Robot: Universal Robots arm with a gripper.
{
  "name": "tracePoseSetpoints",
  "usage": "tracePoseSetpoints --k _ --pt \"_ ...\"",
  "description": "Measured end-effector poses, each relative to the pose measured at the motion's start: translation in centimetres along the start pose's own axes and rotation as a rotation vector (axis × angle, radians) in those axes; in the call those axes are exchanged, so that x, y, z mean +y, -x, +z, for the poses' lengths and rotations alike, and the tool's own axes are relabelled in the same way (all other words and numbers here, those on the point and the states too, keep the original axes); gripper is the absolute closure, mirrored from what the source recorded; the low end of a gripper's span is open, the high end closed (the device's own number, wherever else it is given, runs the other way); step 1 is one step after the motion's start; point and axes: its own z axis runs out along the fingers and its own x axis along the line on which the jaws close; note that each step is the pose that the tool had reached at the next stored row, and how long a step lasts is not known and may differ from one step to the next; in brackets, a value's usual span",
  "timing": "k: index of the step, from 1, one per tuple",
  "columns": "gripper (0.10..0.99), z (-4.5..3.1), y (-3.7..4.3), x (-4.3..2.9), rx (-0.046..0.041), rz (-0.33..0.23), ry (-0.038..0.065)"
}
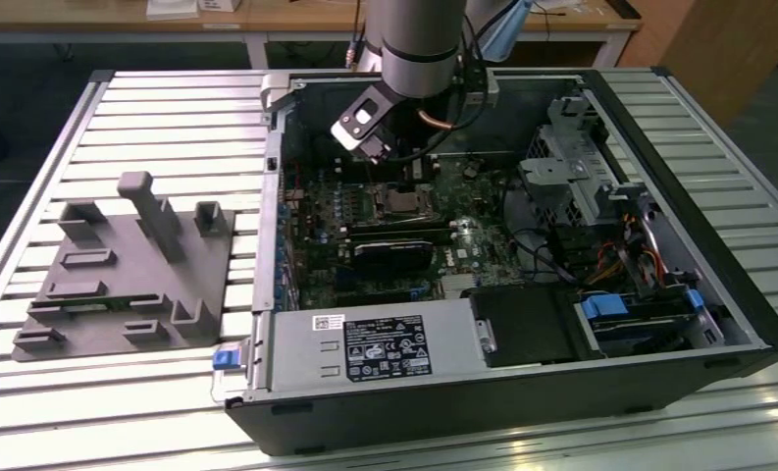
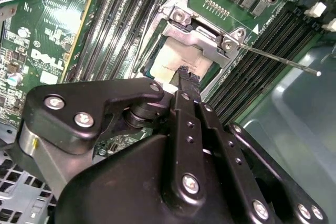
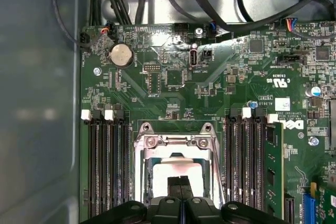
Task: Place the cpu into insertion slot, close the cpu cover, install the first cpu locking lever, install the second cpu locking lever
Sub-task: 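Close the cpu cover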
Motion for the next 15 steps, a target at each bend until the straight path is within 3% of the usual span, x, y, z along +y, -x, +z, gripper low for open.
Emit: tracePoseSetpoints --k 15 --pt "0.980 0.01 0.00 0.00 0.0078 -0.290 -0.019"
